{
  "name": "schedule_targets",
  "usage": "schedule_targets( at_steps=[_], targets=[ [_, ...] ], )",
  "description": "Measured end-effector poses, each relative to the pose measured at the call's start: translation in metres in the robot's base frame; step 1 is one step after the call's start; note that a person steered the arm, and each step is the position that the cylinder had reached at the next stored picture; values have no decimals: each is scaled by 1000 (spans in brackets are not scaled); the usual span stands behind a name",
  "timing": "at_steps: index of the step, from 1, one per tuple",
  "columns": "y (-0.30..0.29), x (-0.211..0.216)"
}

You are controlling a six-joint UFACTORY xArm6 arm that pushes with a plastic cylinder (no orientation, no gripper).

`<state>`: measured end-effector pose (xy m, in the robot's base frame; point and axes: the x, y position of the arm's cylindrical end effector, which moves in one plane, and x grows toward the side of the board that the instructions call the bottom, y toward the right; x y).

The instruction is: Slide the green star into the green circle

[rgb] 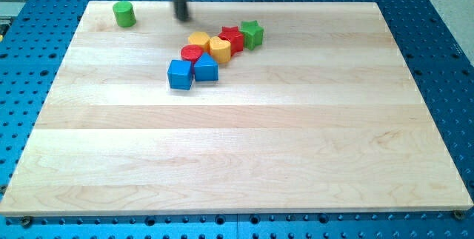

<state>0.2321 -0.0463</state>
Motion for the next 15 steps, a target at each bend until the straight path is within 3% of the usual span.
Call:
schedule_targets(
  at_steps=[1,2,3,6,7,8,9,11,13,15],
  targets=[
    [126,-33],
    [208,8],
    [154,64],
    [-48,35],
    [-3,60],
    [-63,76],
    [-113,69],
    [-54,59],
    [-109,45],
    [-88,40]
  ],
)
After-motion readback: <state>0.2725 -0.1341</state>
